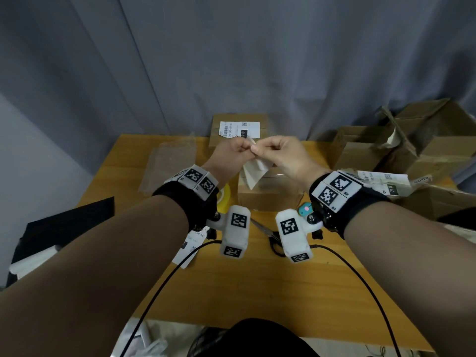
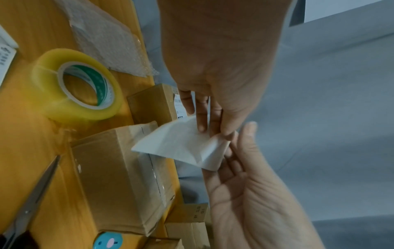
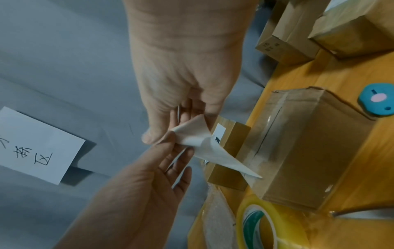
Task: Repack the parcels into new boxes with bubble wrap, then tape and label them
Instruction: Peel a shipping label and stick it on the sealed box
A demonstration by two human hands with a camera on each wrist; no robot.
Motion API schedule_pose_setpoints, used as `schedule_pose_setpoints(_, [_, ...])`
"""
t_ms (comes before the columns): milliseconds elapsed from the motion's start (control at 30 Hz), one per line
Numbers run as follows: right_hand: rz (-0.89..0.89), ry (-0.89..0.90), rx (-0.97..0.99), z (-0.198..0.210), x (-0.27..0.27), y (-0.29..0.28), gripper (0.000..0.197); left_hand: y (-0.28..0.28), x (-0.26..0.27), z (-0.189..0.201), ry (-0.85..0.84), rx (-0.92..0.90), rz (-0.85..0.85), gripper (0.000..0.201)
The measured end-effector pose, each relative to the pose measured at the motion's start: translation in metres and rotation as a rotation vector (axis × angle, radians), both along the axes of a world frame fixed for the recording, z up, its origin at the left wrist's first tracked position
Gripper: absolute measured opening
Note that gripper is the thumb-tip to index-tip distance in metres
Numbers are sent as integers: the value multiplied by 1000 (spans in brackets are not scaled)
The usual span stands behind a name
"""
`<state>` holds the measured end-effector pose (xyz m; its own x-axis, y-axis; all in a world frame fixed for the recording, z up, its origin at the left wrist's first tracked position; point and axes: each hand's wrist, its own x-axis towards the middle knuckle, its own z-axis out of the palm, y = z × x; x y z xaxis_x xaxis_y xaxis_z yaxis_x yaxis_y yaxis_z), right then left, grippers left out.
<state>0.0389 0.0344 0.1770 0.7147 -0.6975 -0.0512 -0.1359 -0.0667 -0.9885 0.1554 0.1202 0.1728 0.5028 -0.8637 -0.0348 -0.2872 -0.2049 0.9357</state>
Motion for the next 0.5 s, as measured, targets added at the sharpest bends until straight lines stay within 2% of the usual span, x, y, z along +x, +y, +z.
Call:
schedule_pose_setpoints(100, [-47, -20, 39, -4, 0, -2, 6, -2, -3, 0, -7, 18, -13, 3])
schedule_pose_setpoints(167, [-68, -8, 49, -4, 0, -4, 4, -3, -2, -2, -43, 39, -15, 10])
schedule_pose_setpoints(267, [-87, 54, 34, -2, 4, -5, 11, -4, -1, 2, -88, 75, -38, 15])
schedule_pose_setpoints(500, [-186, 178, 130, -4, 13, -8, 19, -1, -4, -3, 48, 125, -40, 18])
